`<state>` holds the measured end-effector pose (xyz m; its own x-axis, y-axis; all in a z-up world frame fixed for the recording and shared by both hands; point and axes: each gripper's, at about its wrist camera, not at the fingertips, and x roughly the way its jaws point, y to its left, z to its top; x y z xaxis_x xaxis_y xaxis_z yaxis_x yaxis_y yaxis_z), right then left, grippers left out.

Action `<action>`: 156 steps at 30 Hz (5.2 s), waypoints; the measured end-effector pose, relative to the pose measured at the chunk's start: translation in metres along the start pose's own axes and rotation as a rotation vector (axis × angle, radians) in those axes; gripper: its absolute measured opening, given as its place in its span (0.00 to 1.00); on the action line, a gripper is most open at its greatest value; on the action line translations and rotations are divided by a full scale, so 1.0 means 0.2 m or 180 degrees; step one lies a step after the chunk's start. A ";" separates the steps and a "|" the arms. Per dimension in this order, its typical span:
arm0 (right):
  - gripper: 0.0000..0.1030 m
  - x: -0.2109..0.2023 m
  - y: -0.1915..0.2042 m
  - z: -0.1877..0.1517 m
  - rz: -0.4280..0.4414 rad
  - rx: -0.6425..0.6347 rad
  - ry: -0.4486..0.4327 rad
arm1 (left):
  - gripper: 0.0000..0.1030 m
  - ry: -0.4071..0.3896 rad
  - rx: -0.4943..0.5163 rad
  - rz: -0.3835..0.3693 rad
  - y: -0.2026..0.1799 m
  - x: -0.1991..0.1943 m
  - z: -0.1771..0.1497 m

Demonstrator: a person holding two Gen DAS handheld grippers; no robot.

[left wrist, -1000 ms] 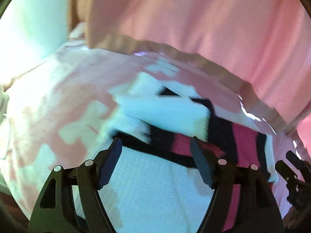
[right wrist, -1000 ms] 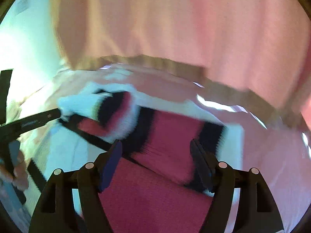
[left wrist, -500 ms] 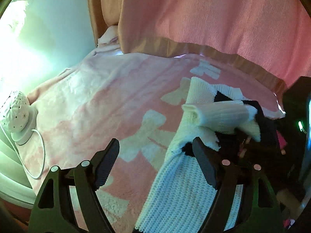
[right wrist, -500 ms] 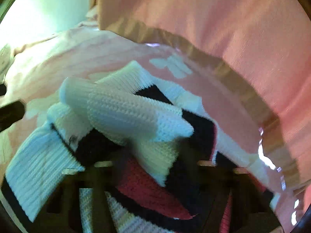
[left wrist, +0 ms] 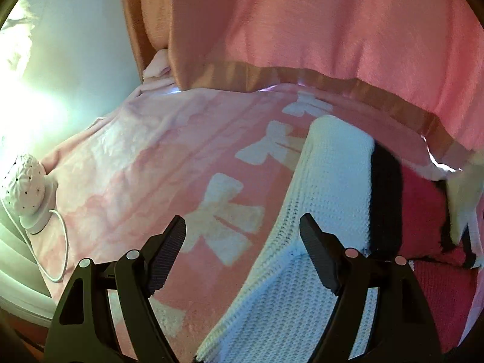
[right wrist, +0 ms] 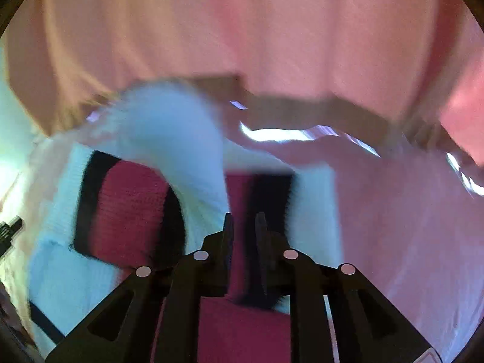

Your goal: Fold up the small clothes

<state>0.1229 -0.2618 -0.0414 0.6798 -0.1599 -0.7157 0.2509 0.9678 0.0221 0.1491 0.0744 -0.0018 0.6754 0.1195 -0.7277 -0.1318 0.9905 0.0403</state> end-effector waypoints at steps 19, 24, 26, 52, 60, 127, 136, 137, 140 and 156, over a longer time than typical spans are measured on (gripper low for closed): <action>0.53 0.08 -0.26 -0.07 0.0544 0.0611 0.0285 | 0.82 0.0772 -0.0871 -0.1104 -0.11 0.20 -0.05; 0.53 0.21 -0.30 -0.08 0.0637 0.0871 0.0473 | 0.74 0.0771 -0.0962 -0.0983 -0.13 0.30 -0.01; 0.53 0.27 -0.32 -0.09 0.0671 0.0983 0.0520 | 0.54 0.0706 -0.0908 -0.0899 -0.13 0.33 0.01; 0.13 0.09 -0.18 -0.10 0.0603 0.0604 0.0358 | 0.62 0.1069 -0.1353 -0.1315 -0.11 0.32 -0.02; 0.06 0.21 -0.17 -0.06 0.0596 0.0579 0.0383 | 0.10 0.0721 -0.1499 -0.1127 -0.03 0.33 0.06; 0.21 0.53 1.41 0.24 0.1137 -0.1418 -0.0118 | 0.21 0.0774 -0.1375 -0.1120 0.23 0.26 0.04; 0.00 0.43 1.37 0.34 0.0931 -0.1452 -0.0256 | 0.21 0.0799 -0.1487 -0.1135 0.24 0.26 0.07; 0.00 0.31 1.26 0.30 0.0961 -0.1375 -0.0287 | 0.21 0.0782 -0.1494 -0.1142 0.24 0.25 0.07; 0.07 0.11 0.92 0.18 0.0777 -0.1304 -0.0300 | 0.25 0.0684 -0.1345 -0.1100 0.21 0.19 0.08; 0.33 0.02 -0.06 -0.16 -0.0330 -0.0515 0.0174 | 0.35 0.0472 -0.0515 -0.0308 -0.24 0.21 0.01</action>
<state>0.1002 -0.2671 -0.0676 0.6165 -0.2537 -0.7453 0.2005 0.9660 -0.1630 0.1847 0.0317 -0.0326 0.5783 0.0014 -0.8158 -0.1943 0.9714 -0.1361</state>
